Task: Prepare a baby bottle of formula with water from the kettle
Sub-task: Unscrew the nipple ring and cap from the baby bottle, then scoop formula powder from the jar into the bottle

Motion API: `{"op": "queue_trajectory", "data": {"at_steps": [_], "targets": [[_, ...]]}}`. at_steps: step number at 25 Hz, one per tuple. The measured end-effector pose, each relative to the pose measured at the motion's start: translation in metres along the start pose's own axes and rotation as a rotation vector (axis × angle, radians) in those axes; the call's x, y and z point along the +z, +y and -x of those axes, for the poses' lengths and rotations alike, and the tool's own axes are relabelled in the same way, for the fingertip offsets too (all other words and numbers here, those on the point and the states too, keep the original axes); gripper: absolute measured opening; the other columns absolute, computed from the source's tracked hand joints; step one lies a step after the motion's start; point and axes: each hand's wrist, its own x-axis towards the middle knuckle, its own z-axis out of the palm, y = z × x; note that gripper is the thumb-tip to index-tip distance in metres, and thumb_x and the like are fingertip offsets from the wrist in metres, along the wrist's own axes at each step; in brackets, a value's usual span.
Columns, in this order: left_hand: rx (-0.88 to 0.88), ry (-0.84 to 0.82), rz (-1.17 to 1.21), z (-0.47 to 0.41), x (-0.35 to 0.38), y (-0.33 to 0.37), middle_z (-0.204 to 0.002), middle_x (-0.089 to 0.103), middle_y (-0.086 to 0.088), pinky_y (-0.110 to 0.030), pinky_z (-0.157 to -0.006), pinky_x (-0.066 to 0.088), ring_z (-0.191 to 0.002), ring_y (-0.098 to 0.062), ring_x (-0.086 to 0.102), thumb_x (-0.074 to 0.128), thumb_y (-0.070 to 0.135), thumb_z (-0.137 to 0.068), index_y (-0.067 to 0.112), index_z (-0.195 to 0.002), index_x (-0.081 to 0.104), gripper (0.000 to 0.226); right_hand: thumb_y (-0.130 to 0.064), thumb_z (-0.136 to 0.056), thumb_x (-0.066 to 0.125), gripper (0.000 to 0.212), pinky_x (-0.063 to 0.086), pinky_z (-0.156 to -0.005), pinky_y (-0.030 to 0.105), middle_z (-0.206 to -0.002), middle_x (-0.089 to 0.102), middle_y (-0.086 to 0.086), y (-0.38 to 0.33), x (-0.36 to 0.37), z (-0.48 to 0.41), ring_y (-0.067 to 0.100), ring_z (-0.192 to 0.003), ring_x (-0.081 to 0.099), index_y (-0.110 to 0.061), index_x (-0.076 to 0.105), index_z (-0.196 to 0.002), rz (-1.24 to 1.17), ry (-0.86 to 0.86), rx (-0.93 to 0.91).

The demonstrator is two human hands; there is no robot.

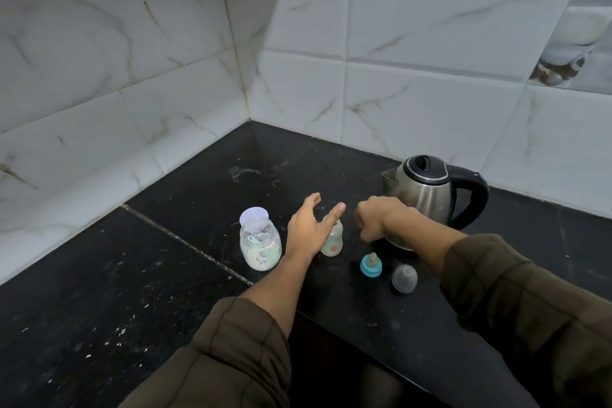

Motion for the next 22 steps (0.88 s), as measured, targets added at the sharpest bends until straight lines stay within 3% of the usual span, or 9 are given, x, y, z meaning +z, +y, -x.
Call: {"op": "queue_trajectory", "data": {"at_steps": [2,4,7,10,15,17,20,22], "targets": [[0.031,0.024,0.011,-0.004,-0.009,0.011,-0.149,0.057,0.01,-0.044,-0.115,0.044,-0.139,-0.011,0.051,0.048,0.098,-0.068,0.027,-0.151,0.047,0.109,-0.041,-0.086,0.069,0.034,0.055,-0.077,0.035,-0.106,0.068,0.003,-0.003,-0.016,-0.002,0.024,-0.096,0.066,-0.024,0.07,-0.115,-0.03,0.039,0.0],[0.054,0.073,0.004,-0.007,-0.021,0.017,-0.145,0.06,0.01,-0.043,-0.113,0.046,-0.135,-0.012,0.054,0.044,0.096,-0.075,0.028,-0.148,0.051,0.1,-0.042,-0.084,0.068,0.032,0.057,-0.079,0.035,-0.107,0.07,0.003,-0.007,-0.027,-0.005,0.026,-0.099,0.068,-0.026,0.072,-0.111,-0.028,0.076,-0.006],[0.116,0.23,-0.028,-0.011,-0.042,0.02,-0.135,0.067,0.005,-0.043,-0.109,0.047,-0.125,-0.018,0.061,0.043,0.07,-0.099,0.024,-0.141,0.058,0.064,-0.039,-0.085,0.067,0.024,0.054,-0.077,0.034,-0.108,0.071,0.003,-0.013,-0.038,-0.009,0.027,-0.1,0.068,-0.027,0.072,-0.104,-0.027,0.186,-0.024],[0.156,0.354,-0.109,-0.012,-0.071,0.018,-0.129,0.069,0.002,-0.04,-0.106,0.048,-0.122,-0.02,0.062,0.041,0.056,-0.106,0.021,-0.139,0.061,0.052,-0.035,-0.085,0.065,0.011,0.049,-0.077,0.033,-0.105,0.069,0.0,-0.028,-0.051,-0.015,0.027,-0.1,0.067,-0.029,0.068,-0.094,-0.136,0.303,-0.074],[0.1,0.347,-0.332,-0.004,-0.13,-0.02,-0.134,0.066,0.005,-0.043,-0.107,0.049,-0.126,-0.016,0.059,0.037,0.077,-0.096,0.024,-0.14,0.059,0.072,-0.028,-0.086,0.062,0.014,0.054,-0.078,0.034,-0.098,0.072,-0.007,-0.083,-0.064,-0.025,0.022,-0.095,0.067,-0.028,0.073,-0.095,-0.259,0.365,-0.267],[0.028,0.276,-0.318,0.006,-0.146,-0.037,-0.138,0.065,0.006,-0.04,-0.108,0.048,-0.128,-0.015,0.058,0.046,0.084,-0.087,0.024,-0.144,0.056,0.083,-0.023,-0.087,0.059,0.021,0.053,-0.078,0.034,-0.102,0.073,-0.007,-0.105,-0.064,-0.028,0.021,-0.096,0.066,-0.03,0.075,-0.098,-0.266,0.355,-0.351],[-0.087,0.177,-0.182,0.022,-0.156,-0.059,-0.14,0.064,0.009,-0.035,-0.11,0.046,-0.129,-0.012,0.058,0.062,0.097,-0.058,0.024,-0.149,0.051,0.117,-0.018,-0.087,0.056,0.033,0.053,-0.082,0.035,-0.11,0.074,-0.006,-0.127,-0.06,-0.035,0.02,-0.105,0.066,-0.029,0.076,-0.111,-0.213,0.276,-0.481],[-0.146,0.101,-0.161,0.03,-0.157,-0.071,-0.141,0.062,0.011,-0.029,-0.11,0.042,-0.13,-0.008,0.056,0.078,0.089,-0.047,0.024,-0.152,0.048,0.127,-0.016,-0.088,0.057,0.036,0.053,-0.086,0.037,-0.117,0.072,-0.005,-0.138,-0.057,-0.039,0.021,-0.112,0.062,-0.028,0.074,-0.116,-0.17,0.232,-0.52]]}}
